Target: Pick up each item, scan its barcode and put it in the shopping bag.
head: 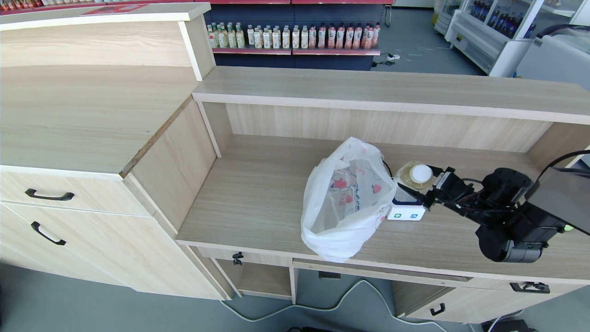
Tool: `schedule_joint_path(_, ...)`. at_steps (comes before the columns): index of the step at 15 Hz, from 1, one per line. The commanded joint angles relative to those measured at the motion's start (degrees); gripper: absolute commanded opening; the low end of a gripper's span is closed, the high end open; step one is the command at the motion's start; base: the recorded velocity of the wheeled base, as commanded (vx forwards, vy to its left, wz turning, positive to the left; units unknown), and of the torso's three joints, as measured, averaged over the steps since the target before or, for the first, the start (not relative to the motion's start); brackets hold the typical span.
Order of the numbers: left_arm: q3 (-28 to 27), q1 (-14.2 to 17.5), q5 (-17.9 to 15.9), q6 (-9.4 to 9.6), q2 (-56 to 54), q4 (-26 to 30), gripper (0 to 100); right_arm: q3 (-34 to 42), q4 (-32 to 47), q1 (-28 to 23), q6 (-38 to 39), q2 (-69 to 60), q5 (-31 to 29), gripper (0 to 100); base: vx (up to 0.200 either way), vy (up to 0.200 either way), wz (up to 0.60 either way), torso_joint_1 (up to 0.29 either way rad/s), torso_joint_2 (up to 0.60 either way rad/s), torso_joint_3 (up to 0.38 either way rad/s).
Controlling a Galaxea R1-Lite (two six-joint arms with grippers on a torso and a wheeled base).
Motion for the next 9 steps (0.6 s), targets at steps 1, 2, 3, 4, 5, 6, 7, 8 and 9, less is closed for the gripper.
schedule_joint_path(1,0.0,0.0,0.0,0.01,0.0,0.0,100,0.1,-0.1,0.0,0.0,0.2,0.0,0,0.000,0.000,0.00,0.000,0.00,0.000)
schedule_joint_path(2,0.0,0.0,0.0,0.01,0.0,0.0,100,0.1,-0.1,0.0,0.0,0.3,0.0,0,0.000,0.000,0.00,0.000,0.00,0.000)
schedule_joint_path(3,0.0,0.0,0.0,0.01,0.0,0.0,100,0.1,-0.1,0.0,0.0,0.4,0.0,0,0.000,0.000,0.00,0.000,0.00,0.000)
schedule_joint_path(4,0.0,0.0,0.0,0.01,0.0,0.0,100,0.0,-0.1,0.0,0.0,0.4,0.0,0,0.000,0.000,0.00,0.000,0.00,0.000)
schedule_joint_path(5,0.0,0.0,0.0,0.01,0.0,0.0,100,0.1,-0.1,0.0,0.0,0.4,0.0,0,0.000,0.000,0.00,0.000,0.00,0.000)
schedule_joint_path(6,0.0,0.0,0.0,0.01,0.0,0.0,100,0.0,-0.1,0.0,0.0,0.4,0.0,0,0.000,0.000,0.00,0.000,0.00,0.000)
schedule_joint_path(7,0.0,0.0,0.0,0.01,0.0,0.0,100,0.0,-0.1,0.0,0.0,0.4,0.0,0,0.000,0.000,0.00,0.000,0.00,0.000)
schedule_joint_path(8,0.0,0.0,0.0,0.01,0.0,0.0,100,0.1,-0.1,0.0,0.0,0.4,0.0,0,0.000,0.000,0.00,0.000,0.00,0.000)
schedule_joint_path(9,0.0,0.0,0.0,0.01,0.0,0.0,100,0.2,-0.1,0.0,0.0,0.2,0.0,0,0.000,0.000,0.00,0.000,0.00,0.000)
